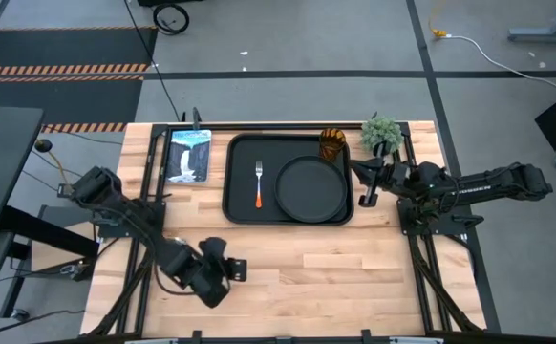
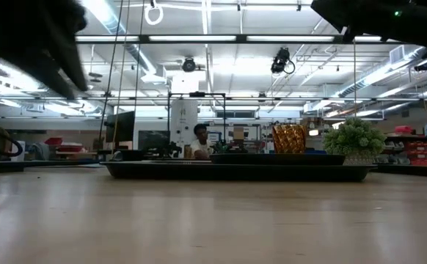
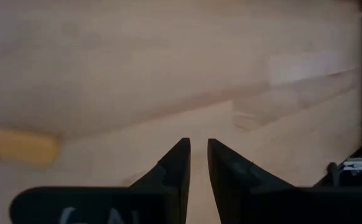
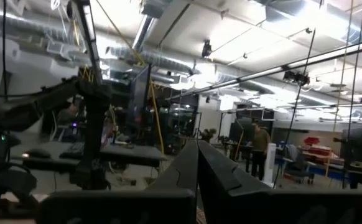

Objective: Pick and place plate/cup/fork/spoon on tray
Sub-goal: Put the yellow spoon on the black tray to the left of the orange spoon

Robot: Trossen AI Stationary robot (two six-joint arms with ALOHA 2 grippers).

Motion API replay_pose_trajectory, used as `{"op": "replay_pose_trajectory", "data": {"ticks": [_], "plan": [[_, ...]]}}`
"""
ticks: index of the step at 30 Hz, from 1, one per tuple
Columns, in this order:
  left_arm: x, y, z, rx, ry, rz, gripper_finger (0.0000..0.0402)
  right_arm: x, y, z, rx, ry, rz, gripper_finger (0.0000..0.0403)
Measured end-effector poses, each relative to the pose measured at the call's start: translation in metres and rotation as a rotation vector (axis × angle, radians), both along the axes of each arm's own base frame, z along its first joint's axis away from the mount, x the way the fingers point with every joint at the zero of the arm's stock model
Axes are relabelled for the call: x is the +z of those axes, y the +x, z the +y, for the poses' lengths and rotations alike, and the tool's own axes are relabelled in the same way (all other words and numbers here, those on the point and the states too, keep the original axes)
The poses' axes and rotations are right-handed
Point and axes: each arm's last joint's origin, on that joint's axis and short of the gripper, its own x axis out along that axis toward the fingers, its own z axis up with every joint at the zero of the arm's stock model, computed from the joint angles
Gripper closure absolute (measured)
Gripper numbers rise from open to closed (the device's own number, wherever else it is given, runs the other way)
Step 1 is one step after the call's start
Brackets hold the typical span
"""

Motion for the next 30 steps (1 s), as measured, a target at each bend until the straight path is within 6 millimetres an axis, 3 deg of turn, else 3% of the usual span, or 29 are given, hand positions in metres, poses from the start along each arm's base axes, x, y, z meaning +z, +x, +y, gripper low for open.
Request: {"op": "replay_pose_trajectory", "data": {"ticks": [9, 13, 19, 25, 30], "plan": [[-0.007, -0.021, -0.005, 0.022, -0.116, 0.229, 0.034, -0.003, 0.002, 0.002, 0.072, 0.017, 0.026, 0.0392], [-0.007, -0.023, 0.001, -0.093, -0.099, 0.345, 0.034, -0.003, 0.002, 0.002, 0.093, 0.009, 0.027, 0.0392], [-0.011, -0.03, 0.02, -0.514, 0.054, 0.616, 0.034, -0.002, 0.001, 0.002, 0.092, 0.009, 0.017, 0.0392], [-0.011, -0.015, 0.04, -1.06, 0.316, 0.602, 0.034, -0.002, 0.001, 0.001, 0.066, 0.027, 0.009, 0.0392], [-0.01, -0.007, 0.05, -1.46, 0.702, 0.61, 0.034, 0.003, -0.002, -0.001, 0.013, 0.048, -0.045, 0.0392]]}}
